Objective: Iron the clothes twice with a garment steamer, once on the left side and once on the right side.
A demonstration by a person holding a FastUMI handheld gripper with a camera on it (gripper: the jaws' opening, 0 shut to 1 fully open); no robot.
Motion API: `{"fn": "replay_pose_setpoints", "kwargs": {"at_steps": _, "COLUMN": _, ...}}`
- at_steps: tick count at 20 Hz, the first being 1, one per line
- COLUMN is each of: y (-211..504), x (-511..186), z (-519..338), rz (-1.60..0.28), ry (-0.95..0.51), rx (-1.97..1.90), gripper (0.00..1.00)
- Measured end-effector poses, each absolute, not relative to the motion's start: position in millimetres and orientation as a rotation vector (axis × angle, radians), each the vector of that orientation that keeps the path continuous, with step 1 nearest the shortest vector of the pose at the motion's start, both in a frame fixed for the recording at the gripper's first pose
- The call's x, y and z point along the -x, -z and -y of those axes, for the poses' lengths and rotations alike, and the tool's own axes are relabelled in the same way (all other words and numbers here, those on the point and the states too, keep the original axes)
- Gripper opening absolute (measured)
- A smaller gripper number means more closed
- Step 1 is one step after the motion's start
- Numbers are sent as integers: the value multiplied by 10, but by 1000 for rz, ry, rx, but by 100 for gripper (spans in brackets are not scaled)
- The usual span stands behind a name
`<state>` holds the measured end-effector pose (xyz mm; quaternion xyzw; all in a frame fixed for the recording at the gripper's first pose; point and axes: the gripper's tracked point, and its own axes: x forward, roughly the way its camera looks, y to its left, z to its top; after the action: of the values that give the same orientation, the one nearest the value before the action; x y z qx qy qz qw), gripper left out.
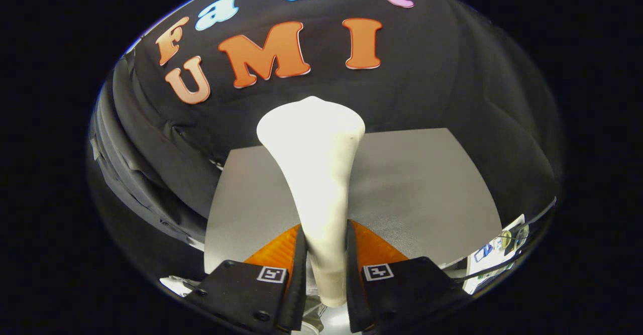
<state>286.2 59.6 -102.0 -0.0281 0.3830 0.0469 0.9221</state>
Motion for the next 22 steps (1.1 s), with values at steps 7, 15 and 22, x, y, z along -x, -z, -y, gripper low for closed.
{"fn": "replay_pose_setpoints", "kwargs": {"at_steps": 7, "y": 1094, "x": -2217, "z": -644, "rz": -657, "ry": -26, "rx": -75, "gripper": 41}}
{"fn": "replay_pose_setpoints", "kwargs": {"at_steps": 15, "y": 786, "x": -1438, "z": -1067, "rz": -496, "ry": 62, "rx": -66, "gripper": 41}}
{"fn": "replay_pose_setpoints", "kwargs": {"at_steps": 22, "y": 462, "x": -876, "z": -1958, "rz": -414, "ry": 40, "rx": -41, "gripper": 41}}
